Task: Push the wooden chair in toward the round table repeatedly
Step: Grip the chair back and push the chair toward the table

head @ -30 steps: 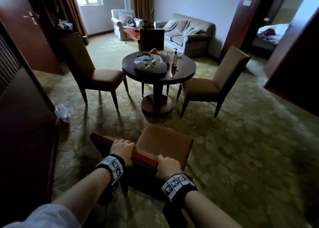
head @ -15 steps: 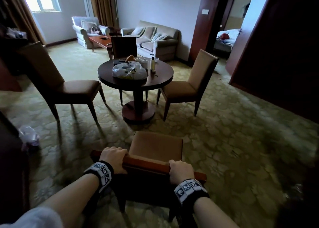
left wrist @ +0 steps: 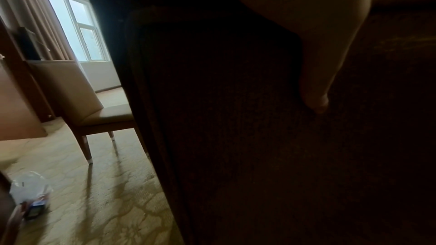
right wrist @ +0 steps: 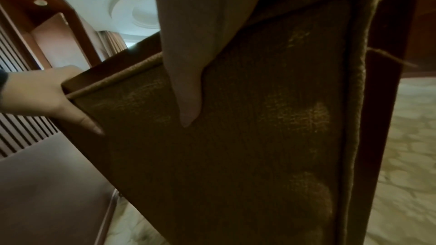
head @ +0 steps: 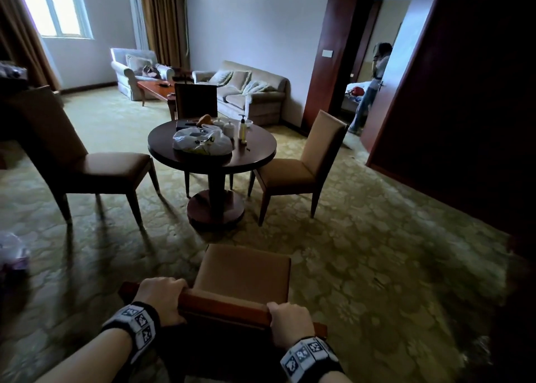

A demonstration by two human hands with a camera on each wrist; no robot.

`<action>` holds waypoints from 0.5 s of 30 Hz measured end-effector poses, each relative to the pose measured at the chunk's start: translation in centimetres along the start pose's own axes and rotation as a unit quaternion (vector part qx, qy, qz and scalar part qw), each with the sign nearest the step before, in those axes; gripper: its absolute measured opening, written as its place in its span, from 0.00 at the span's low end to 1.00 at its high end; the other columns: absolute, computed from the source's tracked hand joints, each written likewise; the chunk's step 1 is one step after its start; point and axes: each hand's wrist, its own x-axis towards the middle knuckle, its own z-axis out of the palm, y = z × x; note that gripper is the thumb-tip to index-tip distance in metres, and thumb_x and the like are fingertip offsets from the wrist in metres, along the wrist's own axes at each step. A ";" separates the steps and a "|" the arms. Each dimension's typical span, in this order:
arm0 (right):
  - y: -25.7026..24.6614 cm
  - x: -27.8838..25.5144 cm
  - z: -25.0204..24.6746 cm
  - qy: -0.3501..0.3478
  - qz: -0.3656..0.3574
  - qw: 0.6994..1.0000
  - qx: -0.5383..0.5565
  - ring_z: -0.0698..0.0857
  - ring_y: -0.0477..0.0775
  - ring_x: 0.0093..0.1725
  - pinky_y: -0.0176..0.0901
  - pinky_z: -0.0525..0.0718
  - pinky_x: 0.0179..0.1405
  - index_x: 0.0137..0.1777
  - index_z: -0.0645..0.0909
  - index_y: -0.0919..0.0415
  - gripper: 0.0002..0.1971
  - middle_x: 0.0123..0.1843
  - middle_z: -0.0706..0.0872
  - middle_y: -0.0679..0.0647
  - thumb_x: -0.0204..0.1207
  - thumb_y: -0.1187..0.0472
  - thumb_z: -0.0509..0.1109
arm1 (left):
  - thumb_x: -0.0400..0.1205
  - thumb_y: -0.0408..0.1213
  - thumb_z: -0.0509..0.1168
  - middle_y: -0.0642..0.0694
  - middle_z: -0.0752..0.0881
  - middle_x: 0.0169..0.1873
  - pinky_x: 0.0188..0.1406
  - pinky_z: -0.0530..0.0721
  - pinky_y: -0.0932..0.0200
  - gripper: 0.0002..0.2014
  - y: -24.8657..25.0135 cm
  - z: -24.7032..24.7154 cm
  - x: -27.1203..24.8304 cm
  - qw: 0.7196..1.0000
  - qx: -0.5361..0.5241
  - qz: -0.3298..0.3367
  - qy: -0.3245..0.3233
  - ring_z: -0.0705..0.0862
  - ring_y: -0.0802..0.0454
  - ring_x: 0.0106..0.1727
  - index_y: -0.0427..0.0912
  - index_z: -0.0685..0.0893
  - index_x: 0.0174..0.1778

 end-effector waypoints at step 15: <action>0.5 -0.1 0.0 0.030 -0.044 0.999 -0.007 0.87 0.64 0.53 0.50 0.81 0.49 0.55 0.80 0.62 0.10 0.52 0.88 0.60 0.79 0.62 0.60 | 0.62 0.70 0.65 0.57 0.87 0.51 0.53 0.82 0.56 0.30 1.0 -1.5 -0.7 0.999 0.028 -0.040 -0.024 0.86 0.55 0.52 0.60 0.79 0.58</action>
